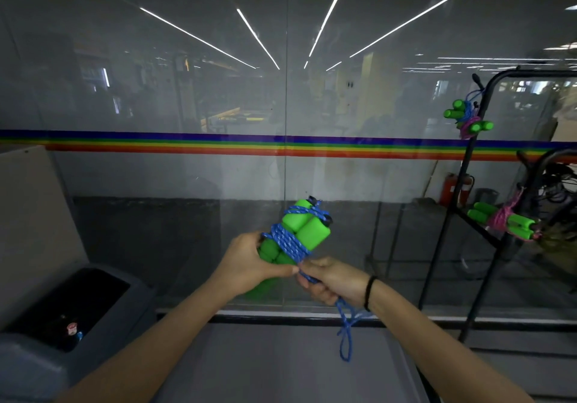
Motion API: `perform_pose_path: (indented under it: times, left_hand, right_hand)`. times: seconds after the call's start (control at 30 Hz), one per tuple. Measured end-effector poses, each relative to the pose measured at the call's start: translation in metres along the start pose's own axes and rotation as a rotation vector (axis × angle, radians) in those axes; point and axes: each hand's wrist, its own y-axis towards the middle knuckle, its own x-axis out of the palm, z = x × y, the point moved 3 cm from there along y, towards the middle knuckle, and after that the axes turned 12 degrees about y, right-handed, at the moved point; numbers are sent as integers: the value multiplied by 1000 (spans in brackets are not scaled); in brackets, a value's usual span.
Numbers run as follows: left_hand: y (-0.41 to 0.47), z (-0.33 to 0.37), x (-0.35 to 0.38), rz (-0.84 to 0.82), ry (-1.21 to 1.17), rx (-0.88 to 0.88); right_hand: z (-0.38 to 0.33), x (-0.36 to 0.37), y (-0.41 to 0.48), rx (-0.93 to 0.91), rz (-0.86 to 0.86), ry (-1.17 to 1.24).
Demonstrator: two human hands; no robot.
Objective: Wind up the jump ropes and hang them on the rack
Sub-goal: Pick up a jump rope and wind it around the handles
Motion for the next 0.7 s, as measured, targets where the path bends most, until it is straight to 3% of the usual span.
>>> perform_pose_path:
  times: [0.17, 0.3, 0.43, 0.57, 0.7]
  left_hand:
    - [8, -13, -4, 70, 236, -91]
    - [8, -27, -3, -58, 369, -93]
    - [-1, -17, 11, -246, 748, 45]
    - [-15, -7, 15, -426, 847, 230]
    - [-27, 17, 4, -457, 688, 381]
  right_hand:
    - [-22, 7, -9, -174, 151, -636]
    - [-33, 14, -23, -189, 120, -972]
    - [-48, 25, -29, -179, 39, -1187]
    - [-75, 17, -30, -306, 4, -1196]
    - [-79, 1, -20, -324, -134, -768]
